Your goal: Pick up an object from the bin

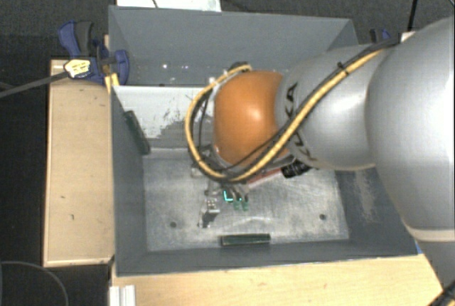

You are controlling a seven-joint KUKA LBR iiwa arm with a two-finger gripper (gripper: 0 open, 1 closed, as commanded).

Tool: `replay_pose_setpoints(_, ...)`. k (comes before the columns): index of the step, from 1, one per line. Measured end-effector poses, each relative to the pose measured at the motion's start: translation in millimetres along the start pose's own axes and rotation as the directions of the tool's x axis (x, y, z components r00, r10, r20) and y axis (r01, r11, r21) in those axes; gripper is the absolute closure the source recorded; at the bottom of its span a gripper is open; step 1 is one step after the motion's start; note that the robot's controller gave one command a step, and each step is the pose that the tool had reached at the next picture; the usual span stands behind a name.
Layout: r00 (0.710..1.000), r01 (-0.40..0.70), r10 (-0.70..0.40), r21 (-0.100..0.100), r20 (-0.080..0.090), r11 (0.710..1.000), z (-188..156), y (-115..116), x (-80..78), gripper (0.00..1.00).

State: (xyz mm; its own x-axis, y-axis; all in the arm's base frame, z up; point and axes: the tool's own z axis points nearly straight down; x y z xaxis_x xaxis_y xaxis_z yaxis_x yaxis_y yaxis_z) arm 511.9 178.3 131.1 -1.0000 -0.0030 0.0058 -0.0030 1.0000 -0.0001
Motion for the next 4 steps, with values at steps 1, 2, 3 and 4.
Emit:
replay_pose_setpoints(1,1.0,-0.005,0.005,-0.001,0.008,1.0,-3.8,-0.7,-2.3,0.0)
replay_pose_setpoints(2,1.0,-0.001,0.001,-0.002,0.007,1.0,-20.5,-52.2,-21.8,0.0)
replay_pose_setpoints(3,1.0,-0.012,0.012,-0.001,0.018,1.0,18.3,-55.0,-36.6,0.0)
replay_pose_setpoints(4,0.999,0.022,-0.022,-0.003,0.028,1.0,54.2,-128.4,-30.3,1.0)
